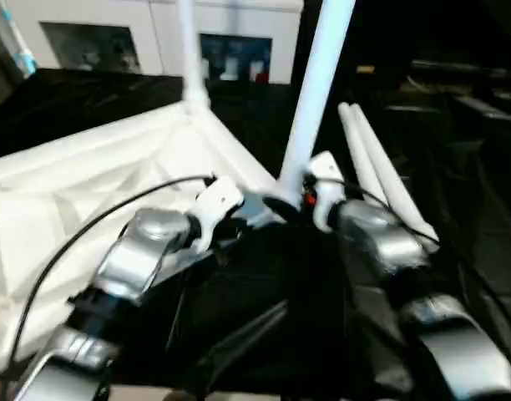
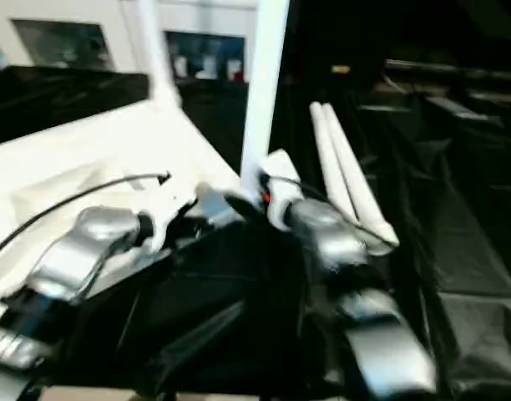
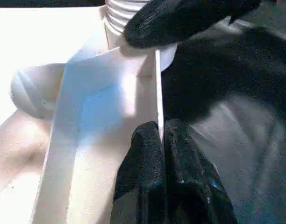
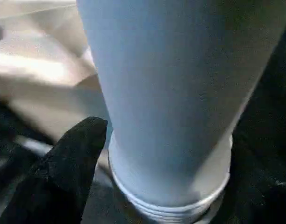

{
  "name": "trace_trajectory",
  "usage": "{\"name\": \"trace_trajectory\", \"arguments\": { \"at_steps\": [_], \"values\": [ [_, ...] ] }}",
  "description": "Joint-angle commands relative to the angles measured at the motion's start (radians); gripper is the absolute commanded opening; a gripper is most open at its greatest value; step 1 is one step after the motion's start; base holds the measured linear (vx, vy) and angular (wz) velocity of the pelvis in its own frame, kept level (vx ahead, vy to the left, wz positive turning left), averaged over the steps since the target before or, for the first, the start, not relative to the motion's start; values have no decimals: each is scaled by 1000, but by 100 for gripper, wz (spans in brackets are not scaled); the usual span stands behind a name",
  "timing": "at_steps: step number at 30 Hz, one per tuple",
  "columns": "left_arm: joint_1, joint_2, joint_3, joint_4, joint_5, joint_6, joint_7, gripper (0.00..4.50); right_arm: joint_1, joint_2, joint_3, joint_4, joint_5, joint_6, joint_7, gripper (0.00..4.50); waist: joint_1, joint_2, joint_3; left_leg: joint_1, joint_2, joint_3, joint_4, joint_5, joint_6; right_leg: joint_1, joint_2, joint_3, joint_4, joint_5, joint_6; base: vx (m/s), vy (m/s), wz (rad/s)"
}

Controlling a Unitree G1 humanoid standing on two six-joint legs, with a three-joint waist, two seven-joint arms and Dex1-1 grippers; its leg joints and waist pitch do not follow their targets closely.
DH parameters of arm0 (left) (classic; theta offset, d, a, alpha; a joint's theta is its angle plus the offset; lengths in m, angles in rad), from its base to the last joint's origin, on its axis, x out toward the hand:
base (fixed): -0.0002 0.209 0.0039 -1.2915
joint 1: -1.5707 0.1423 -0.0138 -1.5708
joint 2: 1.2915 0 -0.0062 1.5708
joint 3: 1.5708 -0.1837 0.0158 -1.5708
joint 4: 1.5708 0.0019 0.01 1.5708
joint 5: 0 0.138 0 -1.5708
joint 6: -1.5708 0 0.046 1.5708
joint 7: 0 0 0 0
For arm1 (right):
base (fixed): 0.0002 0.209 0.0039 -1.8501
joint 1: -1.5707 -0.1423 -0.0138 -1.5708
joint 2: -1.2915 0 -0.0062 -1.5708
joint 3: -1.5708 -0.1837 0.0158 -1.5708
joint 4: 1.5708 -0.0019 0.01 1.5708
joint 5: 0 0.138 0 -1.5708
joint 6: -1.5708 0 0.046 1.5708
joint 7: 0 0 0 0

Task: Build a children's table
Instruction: Rotate leg to tighten

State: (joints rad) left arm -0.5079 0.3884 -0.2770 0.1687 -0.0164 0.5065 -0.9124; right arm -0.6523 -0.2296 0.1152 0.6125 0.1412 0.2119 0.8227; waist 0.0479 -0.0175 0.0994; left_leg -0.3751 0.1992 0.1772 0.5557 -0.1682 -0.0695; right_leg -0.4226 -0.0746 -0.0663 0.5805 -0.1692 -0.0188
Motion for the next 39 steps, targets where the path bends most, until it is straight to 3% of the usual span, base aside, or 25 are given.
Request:
{"name": "trace_trajectory", "arguments": {
  "at_steps": [1, 4, 7, 13, 16, 22, 27, 33, 36, 39],
  "values": [
    [5, -1, -32, -57, -47, -48, -78, 0, 23, -33, 37, -120, 26, 20, 93, 381, 1, 10, -81, 17, 31, 3, -45, -89, 101, 71, -56, 47, -31, 24, -294, 0, 0, 0],
    [16, 18, -36, -65, -50, -62, -105, 0, 62, -77, 39, -194, 41, 38, 130, 381, 10, 8, -82, 17, 32, 4, -43, -87, 95, 70, -57, 49, -30, 4, -288, 0, 0, 0],
    [28, 38, -32, -67, -60, -82, -139, 0, 121, -136, 56, -288, 43, 52, 193, 381, 18, 8, -79, 19, 32, 3, -43, -141, 69, 68, -57, 50, -37, -77, -264, 0, 0, 0],
    [43, 50, -32, -50, -79, -127, -180, 0, 161, -171, 85, -332, 2, 36, 203, 381, 15, 7, -81, 20, 29, 0, -44, -210, 21, 66, -59, 49, -48, -213, -232, 0, 0, 0],
    [41, 46, -32, -45, -79, -130, -181, 0, 156, -168, 94, -320, -12, 34, 191, 381, 16, 6, -83, 18, 28, 0, -42, -189, 23, 66, -57, 50, -43, -193, -229, 0, 0, 0],
    [40, 45, -31, -35, -76, -143, -186, 0, 145, -167, 105, -292, -31, 37, 169, 311, 16, 4, -91, 14, 25, 1, -33, -125, 47, 72, -54, 49, -29, -90, -253, 0, 0, 0],
    [42, 50, -29, -29, -75, -150, -190, 0, 141, -160, 107, -277, -28, 46, 170, 279, 17, 4, -89, 14, 25, 0, -31, -152, 43, 71, -56, 49, -32, -138, -245, 0, 0, 0],
    [39, 51, -23, -17, -72, -148, -181, 0, 150, -147, 96, -269, -24, 60, 159, 274, 15, 6, -86, 16, 26, -2, -32, -199, 19, 67, -55, 49, -36, -209, -226, 0, 0, 0],
    [25, 29, -9, 16, -57, -131, -124, 0, 156, -121, 79, -249, -17, 84, 114, 274, 13, 6, -84, 17, 24, -2, -32, -207, 14, 63, -53, 48, -39, -221, -223, 0, 0, 0],
    [-34, -39, 19, 121, -22, -118, 12, 0, 150, -33, 40, -169, -34, 115, -60, 274, 14, 3, -84, 18, 22, -2, -32, -221, 2, 64, -55, 48, -44, -265, -209, 0, 0, 0]
  ]
}}
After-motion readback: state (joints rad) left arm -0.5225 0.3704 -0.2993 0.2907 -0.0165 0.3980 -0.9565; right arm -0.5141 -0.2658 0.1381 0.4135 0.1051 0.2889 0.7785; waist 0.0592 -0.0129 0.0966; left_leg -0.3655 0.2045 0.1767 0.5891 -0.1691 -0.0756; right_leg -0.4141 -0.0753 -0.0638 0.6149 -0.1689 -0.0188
